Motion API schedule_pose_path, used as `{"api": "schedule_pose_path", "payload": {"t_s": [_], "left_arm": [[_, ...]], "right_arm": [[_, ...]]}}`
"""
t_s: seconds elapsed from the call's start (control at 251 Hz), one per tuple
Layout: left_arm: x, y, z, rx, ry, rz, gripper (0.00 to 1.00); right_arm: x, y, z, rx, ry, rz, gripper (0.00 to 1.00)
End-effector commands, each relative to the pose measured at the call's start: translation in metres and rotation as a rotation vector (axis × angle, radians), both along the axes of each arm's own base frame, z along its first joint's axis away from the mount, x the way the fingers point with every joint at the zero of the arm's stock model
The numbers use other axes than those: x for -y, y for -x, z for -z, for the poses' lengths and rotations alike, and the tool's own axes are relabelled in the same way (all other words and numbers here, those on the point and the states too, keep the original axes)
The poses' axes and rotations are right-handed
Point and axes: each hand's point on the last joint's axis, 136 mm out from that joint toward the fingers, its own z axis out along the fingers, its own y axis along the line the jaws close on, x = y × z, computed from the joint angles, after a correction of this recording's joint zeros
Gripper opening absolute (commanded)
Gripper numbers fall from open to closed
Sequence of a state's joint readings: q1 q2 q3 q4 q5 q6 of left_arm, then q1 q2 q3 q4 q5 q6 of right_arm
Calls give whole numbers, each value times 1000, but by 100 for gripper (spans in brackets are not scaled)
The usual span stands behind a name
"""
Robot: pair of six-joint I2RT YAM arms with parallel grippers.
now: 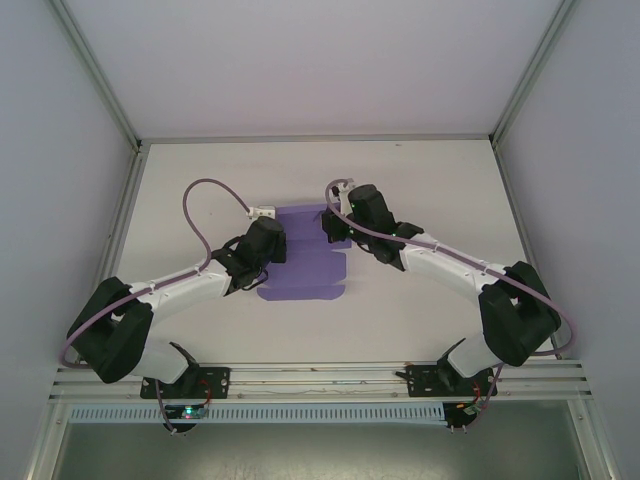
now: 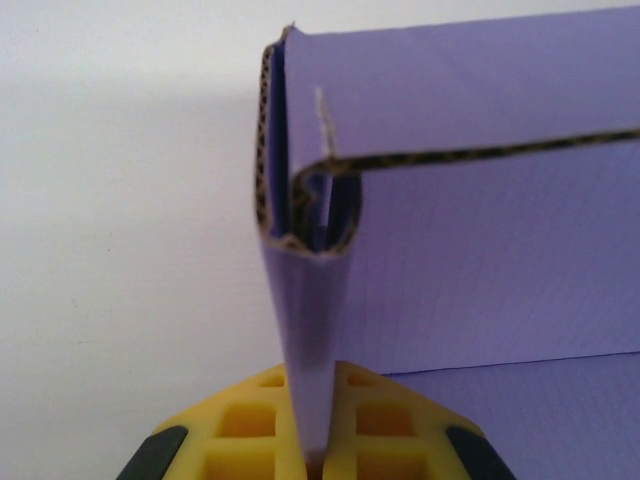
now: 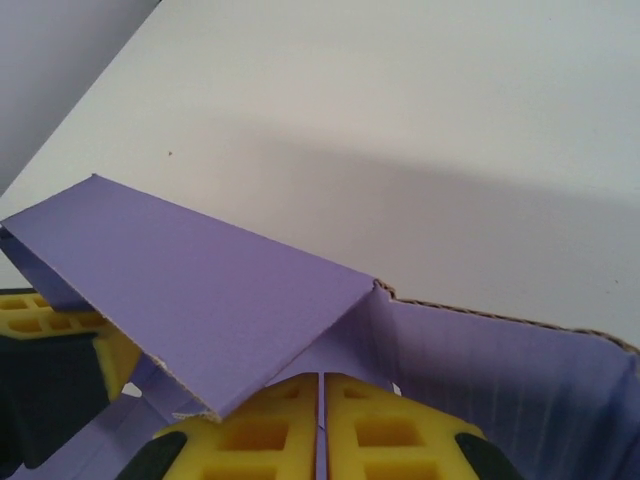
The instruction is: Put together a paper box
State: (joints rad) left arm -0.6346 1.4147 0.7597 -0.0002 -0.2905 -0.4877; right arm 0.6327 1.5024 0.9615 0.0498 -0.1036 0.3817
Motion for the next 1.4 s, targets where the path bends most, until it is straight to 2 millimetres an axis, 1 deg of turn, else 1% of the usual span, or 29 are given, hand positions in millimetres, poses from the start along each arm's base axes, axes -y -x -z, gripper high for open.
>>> {"api": "schedule_pose_path", "payload": {"t_s": [0.0, 0.1, 0.251, 0.367, 0.439, 0.555, 0.622, 0.734, 0.778, 0.85, 0.974, 1.045, 1.153, 1.273, 1.341, 1.353, 1.397], "left_arm": [[7, -8, -19, 54, 43, 0, 0], [5, -6, -23, 63, 52, -8, 0], [6, -5, -28, 73, 58, 7, 0], [7, -3, -30, 77, 60, 18, 0], [9, -1, -31, 78, 68, 37, 0], [17, 2, -32, 75, 89, 87, 0], [18, 3, -31, 67, 90, 89, 0], [12, 2, -30, 68, 76, 62, 0], [11, 2, -31, 70, 71, 59, 0], [10, 3, -31, 72, 66, 58, 0], [9, 3, -33, 75, 65, 59, 0], [9, 3, -32, 72, 66, 57, 0], [10, 3, -33, 71, 69, 60, 0], [12, 3, -35, 73, 80, 65, 0], [12, 3, -35, 71, 82, 68, 0], [13, 2, -38, 77, 87, 68, 0], [14, 3, -36, 71, 87, 74, 0]], "right_arm": [[12, 1, -2, 9, 10, 57, 17], [32, 10, 14, -26, 67, 94, 25], [54, 26, 40, -100, 82, 113, 32], [75, 28, 52, -139, 93, 165, 33], [86, 26, 56, -144, 94, 192, 34], [88, 22, 57, -142, 84, 183, 35], [84, 23, 58, -147, 88, 152, 39], [86, 31, 62, -157, 88, 136, 46], [92, 33, 64, -159, 96, 156, 46], [105, 39, 65, -159, 107, 179, 54], [121, 48, 64, -153, 93, 218, 56], [120, 53, 64, -145, 72, 198, 59], [107, 61, 65, -142, 18, 133, 70], [104, 58, 66, -126, -11, 134, 74], [99, 56, 61, -105, -31, 121, 77], [99, 55, 61, -102, -34, 120, 77], [98, 53, 57, -80, -40, 119, 79]]}}
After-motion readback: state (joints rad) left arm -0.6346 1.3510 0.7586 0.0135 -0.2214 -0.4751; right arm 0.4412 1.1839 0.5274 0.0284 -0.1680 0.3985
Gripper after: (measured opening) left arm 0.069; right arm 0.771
